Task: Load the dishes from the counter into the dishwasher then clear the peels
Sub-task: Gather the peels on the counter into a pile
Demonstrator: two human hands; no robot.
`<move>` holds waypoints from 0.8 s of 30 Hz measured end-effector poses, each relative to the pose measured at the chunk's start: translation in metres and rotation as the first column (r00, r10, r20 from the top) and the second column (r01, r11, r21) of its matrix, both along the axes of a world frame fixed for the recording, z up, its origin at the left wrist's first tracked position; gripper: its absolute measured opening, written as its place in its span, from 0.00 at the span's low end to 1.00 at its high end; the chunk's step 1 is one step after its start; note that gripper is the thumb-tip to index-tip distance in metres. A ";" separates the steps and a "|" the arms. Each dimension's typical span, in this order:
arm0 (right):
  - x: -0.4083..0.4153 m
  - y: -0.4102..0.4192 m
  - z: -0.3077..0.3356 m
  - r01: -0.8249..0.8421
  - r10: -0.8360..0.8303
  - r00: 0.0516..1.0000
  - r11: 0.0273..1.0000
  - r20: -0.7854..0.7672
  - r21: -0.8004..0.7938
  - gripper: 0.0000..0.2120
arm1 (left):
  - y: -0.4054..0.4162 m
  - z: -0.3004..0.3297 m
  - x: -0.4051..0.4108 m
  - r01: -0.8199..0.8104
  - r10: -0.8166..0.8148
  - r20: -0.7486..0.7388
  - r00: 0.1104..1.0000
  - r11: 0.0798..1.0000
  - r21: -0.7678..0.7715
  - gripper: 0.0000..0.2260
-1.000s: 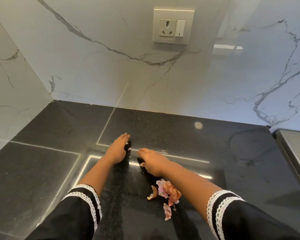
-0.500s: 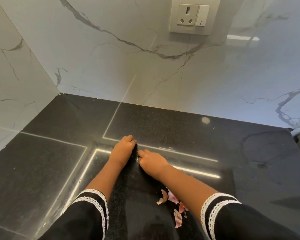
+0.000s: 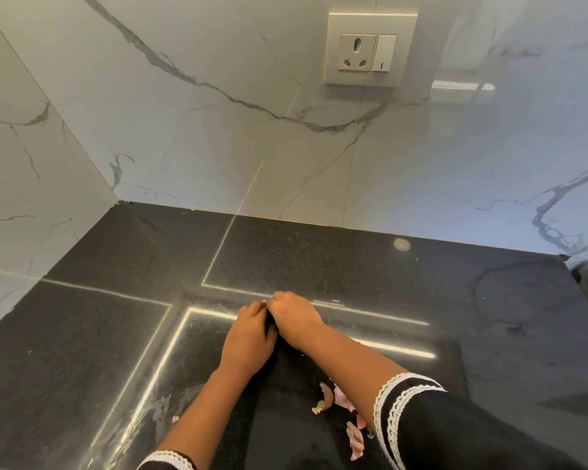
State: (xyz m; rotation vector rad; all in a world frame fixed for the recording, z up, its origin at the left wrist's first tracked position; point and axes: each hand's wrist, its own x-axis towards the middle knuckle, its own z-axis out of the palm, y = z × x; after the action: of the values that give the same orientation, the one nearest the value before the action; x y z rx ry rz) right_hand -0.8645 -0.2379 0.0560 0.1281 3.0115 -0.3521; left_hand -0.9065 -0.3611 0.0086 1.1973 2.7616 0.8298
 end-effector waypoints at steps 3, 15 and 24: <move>0.003 -0.002 -0.003 0.099 -0.099 0.995 0.991 -0.006 -0.092 0.10 | 0.001 -0.005 0.010 -0.034 0.034 -0.006 0.999 0.998 0.052 0.04; 0.017 0.005 -0.013 0.223 -0.233 0.972 0.930 -0.002 -0.292 0.12 | 0.011 0.000 0.010 -0.093 0.091 -0.033 0.995 0.993 -0.066 0.06; 0.044 0.026 0.004 0.312 -0.287 0.950 0.868 0.123 -0.386 0.09 | 0.035 0.011 0.033 -0.150 0.171 0.229 0.958 0.983 -0.108 0.06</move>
State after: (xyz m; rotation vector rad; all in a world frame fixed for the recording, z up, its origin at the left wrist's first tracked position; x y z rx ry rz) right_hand -0.8202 -0.2117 0.0603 0.5617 2.7792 -0.9668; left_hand -0.8739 -0.3259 0.0198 0.8074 2.6910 0.7921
